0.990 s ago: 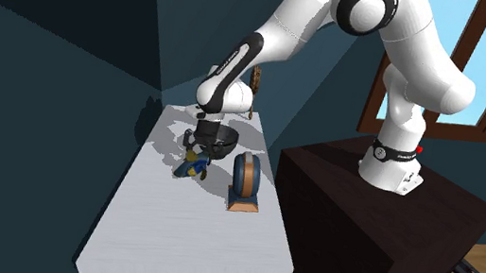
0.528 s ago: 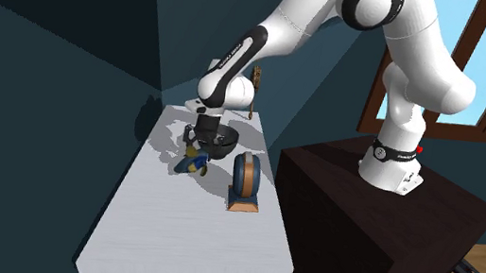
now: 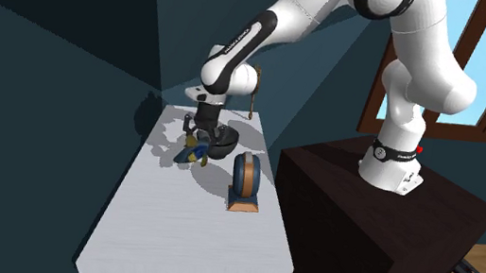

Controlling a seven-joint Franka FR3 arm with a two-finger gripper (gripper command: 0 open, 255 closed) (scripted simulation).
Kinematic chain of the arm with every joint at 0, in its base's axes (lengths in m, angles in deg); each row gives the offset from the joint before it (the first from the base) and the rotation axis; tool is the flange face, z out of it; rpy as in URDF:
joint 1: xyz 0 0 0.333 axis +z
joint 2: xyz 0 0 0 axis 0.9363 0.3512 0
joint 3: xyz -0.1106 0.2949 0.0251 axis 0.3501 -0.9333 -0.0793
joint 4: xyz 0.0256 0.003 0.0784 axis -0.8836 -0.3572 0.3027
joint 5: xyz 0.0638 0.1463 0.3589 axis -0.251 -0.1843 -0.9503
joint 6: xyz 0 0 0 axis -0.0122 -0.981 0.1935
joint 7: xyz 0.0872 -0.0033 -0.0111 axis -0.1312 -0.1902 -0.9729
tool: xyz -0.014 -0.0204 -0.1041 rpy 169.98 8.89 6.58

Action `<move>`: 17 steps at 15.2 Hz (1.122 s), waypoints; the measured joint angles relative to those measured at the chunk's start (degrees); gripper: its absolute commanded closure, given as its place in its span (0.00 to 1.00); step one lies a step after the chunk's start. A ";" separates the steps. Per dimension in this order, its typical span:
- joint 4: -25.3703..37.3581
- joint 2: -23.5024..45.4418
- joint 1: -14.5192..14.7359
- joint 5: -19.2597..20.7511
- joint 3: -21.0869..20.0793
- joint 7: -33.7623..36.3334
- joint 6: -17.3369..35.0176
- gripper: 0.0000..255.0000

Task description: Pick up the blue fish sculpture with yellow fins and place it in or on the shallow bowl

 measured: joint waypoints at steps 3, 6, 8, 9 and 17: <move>-0.69 -2.03 0.97 1.69 1.31 1.44 -1.20 1.00; -1.21 -3.81 1.80 3.26 2.48 2.72 -2.32 1.00; -1.24 -4.96 2.33 4.50 3.35 3.75 -3.32 1.00; -1.19 -5.37 2.57 4.99 3.67 4.20 -3.71 1.00; -1.80 -10.21 4.88 9.78 6.76 8.17 -7.16 1.00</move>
